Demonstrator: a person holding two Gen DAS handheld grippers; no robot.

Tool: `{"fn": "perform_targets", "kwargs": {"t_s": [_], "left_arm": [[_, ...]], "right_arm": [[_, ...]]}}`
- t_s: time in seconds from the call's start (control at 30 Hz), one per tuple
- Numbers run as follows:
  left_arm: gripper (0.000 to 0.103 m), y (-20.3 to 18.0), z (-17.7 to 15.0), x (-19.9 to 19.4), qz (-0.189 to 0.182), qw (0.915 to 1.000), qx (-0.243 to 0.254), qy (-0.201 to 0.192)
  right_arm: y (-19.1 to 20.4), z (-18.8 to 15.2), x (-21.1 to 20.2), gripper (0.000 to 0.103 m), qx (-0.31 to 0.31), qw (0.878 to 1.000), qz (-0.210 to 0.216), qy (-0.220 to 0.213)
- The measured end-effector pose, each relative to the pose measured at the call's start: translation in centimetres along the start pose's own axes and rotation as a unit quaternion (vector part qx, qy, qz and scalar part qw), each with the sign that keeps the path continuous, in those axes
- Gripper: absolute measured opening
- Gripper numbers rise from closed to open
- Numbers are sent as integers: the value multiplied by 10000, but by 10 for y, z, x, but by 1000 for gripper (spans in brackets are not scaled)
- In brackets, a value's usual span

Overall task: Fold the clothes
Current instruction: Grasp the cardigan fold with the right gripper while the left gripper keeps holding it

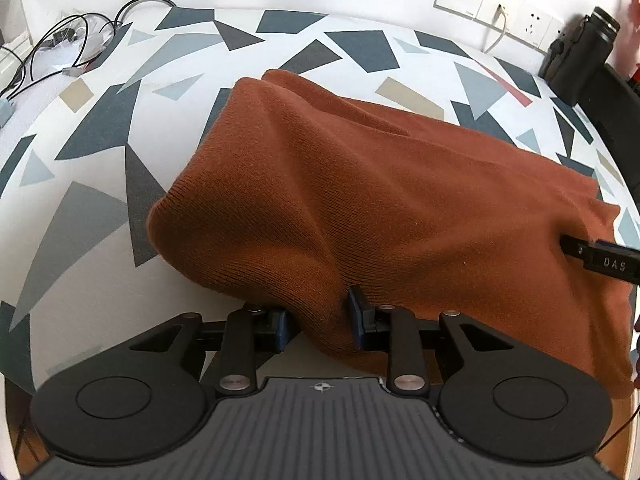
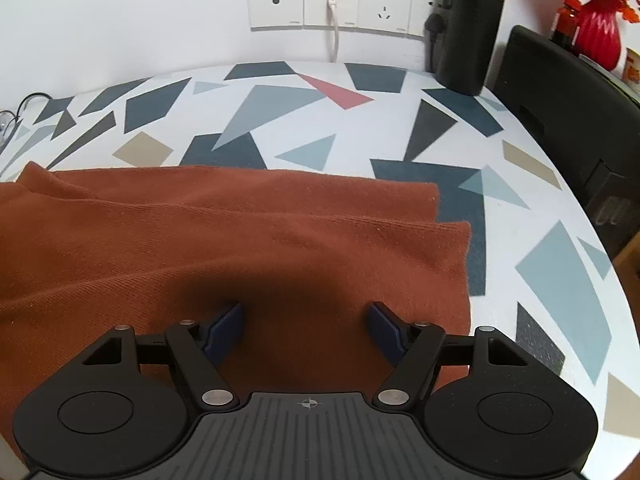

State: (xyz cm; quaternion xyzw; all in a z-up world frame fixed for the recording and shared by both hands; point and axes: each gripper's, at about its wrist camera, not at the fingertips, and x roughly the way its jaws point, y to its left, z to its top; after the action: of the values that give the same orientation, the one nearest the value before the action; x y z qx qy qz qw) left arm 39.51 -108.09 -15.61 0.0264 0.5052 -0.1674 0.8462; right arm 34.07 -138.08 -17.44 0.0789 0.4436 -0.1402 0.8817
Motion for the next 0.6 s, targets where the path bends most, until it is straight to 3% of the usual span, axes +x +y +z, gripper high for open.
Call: {"fn": "perform_targets", "kwargs": {"t_s": [0.13,0.37,0.6], "left_arm": [[30,3,-3,-2,-85,9999,-90,-91],[30,8,-15,-8,-197,9991,-314,-218],[31,11,-29,-13,-289,9974,-491,-438]], "right_arm": [[2,-3,-10,68,-17,9999,-145,75],[-1,3,-45,68,159,9997,-72,-162],[8,0,-56,70,-225,9993,-63,-282]]}}
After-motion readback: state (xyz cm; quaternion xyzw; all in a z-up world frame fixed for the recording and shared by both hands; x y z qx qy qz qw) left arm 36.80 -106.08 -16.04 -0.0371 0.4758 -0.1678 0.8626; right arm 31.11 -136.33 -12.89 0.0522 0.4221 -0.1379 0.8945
